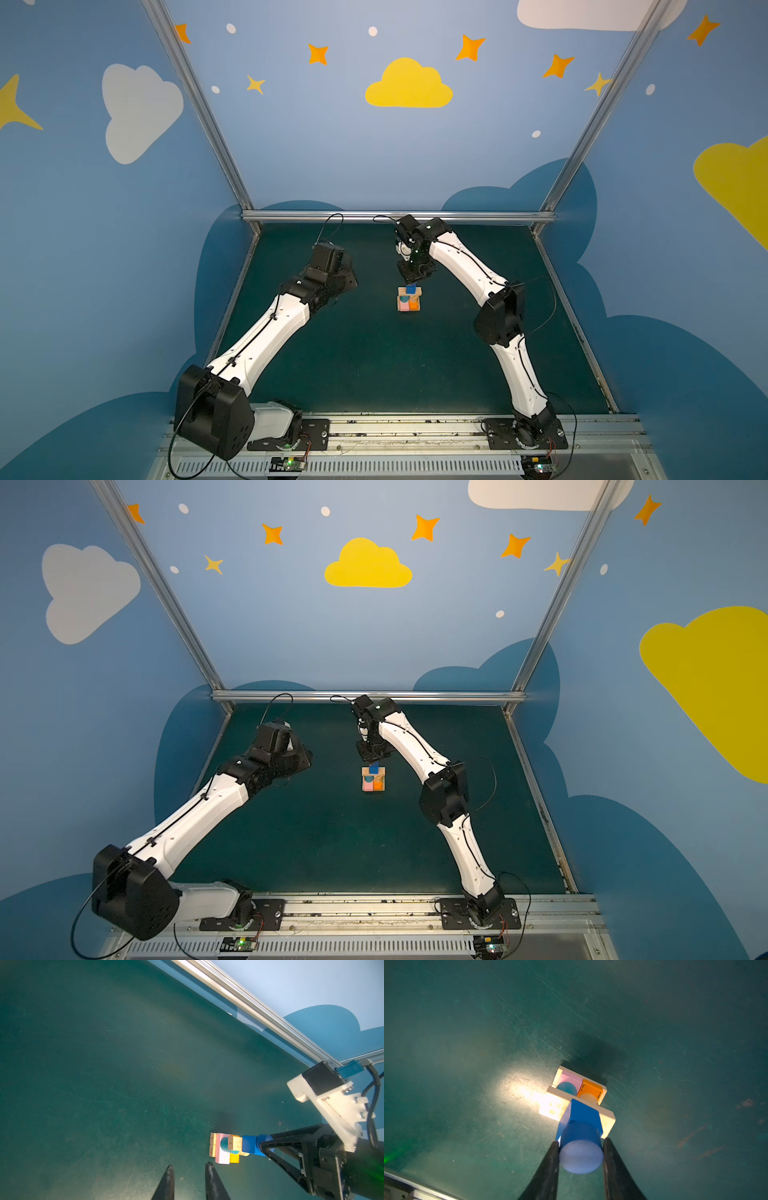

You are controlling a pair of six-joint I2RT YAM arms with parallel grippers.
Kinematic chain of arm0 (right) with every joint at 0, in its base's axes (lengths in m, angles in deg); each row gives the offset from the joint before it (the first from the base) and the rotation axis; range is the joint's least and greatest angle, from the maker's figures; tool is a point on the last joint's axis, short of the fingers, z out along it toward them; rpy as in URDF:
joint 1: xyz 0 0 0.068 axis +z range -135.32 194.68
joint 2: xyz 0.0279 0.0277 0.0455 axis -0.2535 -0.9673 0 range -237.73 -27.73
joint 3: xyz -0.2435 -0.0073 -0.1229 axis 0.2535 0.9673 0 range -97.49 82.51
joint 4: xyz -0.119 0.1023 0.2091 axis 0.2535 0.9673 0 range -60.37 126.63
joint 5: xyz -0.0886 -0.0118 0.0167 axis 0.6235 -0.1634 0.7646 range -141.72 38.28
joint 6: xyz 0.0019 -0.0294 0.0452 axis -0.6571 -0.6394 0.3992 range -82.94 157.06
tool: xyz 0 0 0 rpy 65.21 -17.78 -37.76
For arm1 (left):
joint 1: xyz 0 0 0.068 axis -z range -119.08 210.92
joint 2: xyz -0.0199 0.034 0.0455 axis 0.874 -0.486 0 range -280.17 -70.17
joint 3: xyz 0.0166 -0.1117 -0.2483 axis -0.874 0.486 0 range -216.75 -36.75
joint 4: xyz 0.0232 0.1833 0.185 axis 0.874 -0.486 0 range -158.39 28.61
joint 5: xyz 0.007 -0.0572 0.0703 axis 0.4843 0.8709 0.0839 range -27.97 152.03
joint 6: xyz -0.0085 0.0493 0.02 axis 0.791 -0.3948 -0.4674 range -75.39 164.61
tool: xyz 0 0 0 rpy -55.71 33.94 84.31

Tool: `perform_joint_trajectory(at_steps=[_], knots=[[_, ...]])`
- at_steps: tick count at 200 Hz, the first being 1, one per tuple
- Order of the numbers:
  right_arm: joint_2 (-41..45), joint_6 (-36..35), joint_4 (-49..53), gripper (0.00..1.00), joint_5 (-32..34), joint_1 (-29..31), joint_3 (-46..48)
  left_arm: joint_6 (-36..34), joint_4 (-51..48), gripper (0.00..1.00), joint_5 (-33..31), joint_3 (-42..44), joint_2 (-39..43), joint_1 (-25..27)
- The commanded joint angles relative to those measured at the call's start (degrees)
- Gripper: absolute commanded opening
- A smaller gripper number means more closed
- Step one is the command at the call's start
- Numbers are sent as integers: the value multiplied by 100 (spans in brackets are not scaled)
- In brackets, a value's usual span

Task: Build the wood block tower
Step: 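Lower the blue cylinder onto the blue cube and open the right gripper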

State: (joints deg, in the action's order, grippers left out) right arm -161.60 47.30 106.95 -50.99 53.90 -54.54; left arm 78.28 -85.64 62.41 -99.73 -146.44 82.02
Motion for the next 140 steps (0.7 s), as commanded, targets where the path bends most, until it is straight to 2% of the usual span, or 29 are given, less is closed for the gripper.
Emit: perform_joint_trajectory(at_steps=[1, 67, 140], knots=[[-96, 30, 18, 34, -64, 50, -179, -45, -37, 27, -48, 57, 139, -32], [-88, 36, 6, 37, -58, 43, -173, -45, -42, 27, -48, 62, 160, -36], [-35, 44, -6, 48, -52, 50, -174, -43, -50, 27, -51, 59, 177, -39]])
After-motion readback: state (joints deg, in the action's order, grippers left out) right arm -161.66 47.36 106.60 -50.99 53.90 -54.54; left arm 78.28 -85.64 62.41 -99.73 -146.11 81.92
